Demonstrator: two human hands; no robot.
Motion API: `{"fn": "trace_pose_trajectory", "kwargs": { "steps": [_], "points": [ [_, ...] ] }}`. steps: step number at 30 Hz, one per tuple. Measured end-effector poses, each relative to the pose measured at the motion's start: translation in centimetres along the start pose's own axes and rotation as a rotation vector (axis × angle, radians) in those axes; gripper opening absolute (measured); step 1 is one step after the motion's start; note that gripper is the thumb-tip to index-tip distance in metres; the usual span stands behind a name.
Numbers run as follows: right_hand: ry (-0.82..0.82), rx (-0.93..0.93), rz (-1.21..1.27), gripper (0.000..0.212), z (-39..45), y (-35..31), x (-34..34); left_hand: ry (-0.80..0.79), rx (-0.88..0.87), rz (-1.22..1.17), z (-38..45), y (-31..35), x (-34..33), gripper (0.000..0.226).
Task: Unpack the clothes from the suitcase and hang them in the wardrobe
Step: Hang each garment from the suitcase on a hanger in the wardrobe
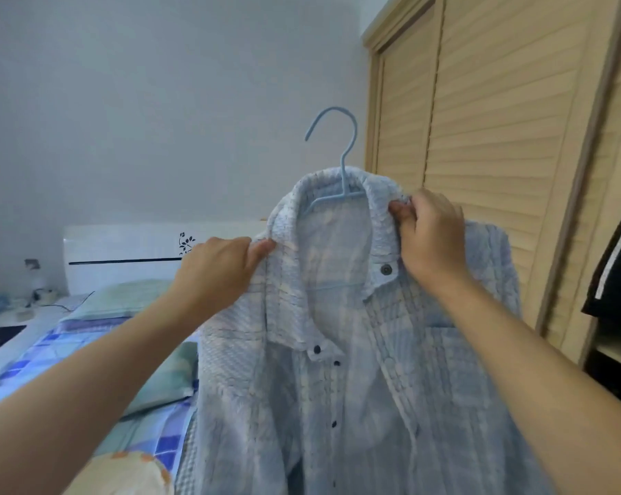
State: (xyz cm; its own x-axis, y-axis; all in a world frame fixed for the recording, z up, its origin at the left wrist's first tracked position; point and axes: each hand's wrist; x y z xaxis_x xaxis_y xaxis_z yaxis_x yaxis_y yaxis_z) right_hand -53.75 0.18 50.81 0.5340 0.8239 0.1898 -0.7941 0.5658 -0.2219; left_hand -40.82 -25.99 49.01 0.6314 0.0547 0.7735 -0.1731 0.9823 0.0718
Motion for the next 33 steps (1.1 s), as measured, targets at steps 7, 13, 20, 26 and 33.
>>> {"fn": "trace_pose_trajectory", "kwargs": {
  "steps": [7, 13, 20, 26, 33],
  "points": [
    [0.114, 0.05, -0.189, 0.022, 1.6, -2.3, 0.6, 0.066, 0.046, 0.014, 0.4, -0.9, 4.3, 0.078],
    [-0.095, -0.087, -0.116, 0.031, -0.2, 0.1, -5.3, -0.152, 0.092, -0.088, 3.5, -4.7, 0.8, 0.079],
    [-0.602, -0.476, -0.225, 0.033, -16.1, 10.7, -28.1, -0.476, 0.336, -0.093, 5.6, -12.7, -28.2, 0.068],
    [-1.316, -0.69, -0.202, 0.065, -47.8, 12.8, -35.6, -0.71, 0.527, -0.25, -16.5, -16.6, -52.7, 0.069],
    [-1.794, -0.698, -0.35, 0.067, -68.3, 6.8, -31.6, -0.814, 0.811, -0.112, -40.6, -28.7, -51.8, 0.083]
  ]
}}
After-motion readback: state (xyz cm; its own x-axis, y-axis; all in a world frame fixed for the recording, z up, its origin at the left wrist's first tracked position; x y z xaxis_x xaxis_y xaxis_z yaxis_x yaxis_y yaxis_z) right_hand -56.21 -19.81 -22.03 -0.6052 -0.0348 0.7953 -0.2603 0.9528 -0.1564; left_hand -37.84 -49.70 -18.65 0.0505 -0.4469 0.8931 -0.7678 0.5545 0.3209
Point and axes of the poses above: each hand's wrist, its own z-axis towards the middle knuckle, its own x-axis out of the back of the hand, y = z × x, and after that the axes turned 5 degrees about z, right-handed
